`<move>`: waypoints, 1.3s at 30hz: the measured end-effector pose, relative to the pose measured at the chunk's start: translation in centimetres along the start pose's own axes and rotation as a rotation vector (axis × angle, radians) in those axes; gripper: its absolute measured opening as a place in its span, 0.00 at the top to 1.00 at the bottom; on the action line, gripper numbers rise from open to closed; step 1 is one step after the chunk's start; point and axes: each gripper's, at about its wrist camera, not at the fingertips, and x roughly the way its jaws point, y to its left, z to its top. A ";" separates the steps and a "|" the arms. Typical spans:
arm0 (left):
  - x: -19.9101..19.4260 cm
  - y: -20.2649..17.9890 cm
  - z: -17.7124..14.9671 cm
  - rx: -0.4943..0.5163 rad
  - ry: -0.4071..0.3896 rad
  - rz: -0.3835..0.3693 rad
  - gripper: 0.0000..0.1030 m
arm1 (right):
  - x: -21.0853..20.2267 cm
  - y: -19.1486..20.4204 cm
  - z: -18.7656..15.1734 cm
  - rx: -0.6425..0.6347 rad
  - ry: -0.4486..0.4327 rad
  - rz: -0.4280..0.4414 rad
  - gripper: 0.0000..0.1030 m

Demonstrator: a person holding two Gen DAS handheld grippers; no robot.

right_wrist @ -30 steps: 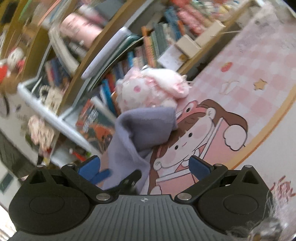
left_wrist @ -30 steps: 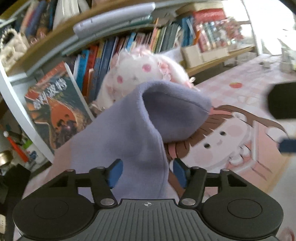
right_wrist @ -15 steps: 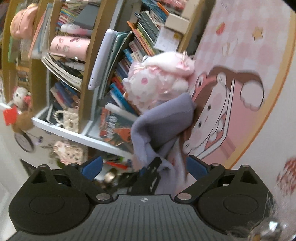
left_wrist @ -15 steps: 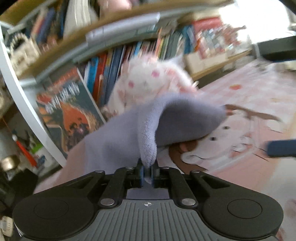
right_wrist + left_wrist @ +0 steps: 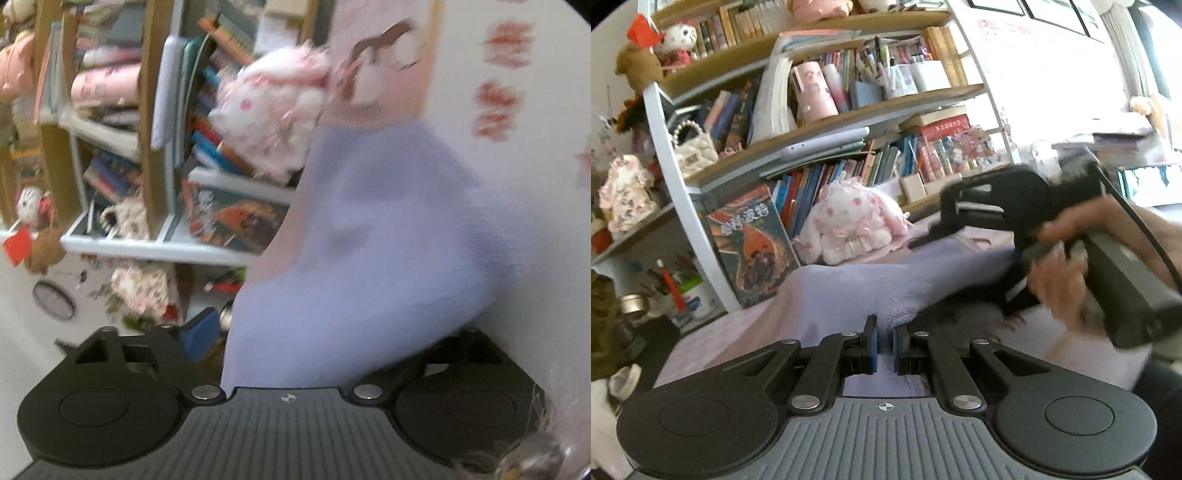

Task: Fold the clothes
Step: 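Grasp the lavender sweater edge with the left gripper while the right gripper grasps the pink part, then lift and shake the sweater open with both grippers, spreading it over the table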

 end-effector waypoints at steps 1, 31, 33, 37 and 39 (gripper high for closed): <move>-0.4 -0.2 -0.3 -0.004 -0.001 -0.001 0.94 | -0.6 0.1 -0.1 -0.020 -0.013 -0.026 0.67; 8.7 18.7 -6.3 -0.837 0.141 -0.215 0.94 | 15.8 16.6 -1.0 -0.903 0.230 -0.275 0.82; 9.3 20.4 -7.6 -0.851 0.170 -0.193 0.94 | 15.9 15.3 -1.8 -0.919 0.254 -0.263 0.66; 9.5 22.3 -8.7 -0.843 0.216 -0.154 0.94 | 12.1 14.8 -2.3 -1.027 0.236 -0.197 0.45; 8.5 22.4 -9.4 -0.870 0.223 -0.143 0.90 | 9.4 14.6 -2.3 -1.096 0.209 -0.218 0.40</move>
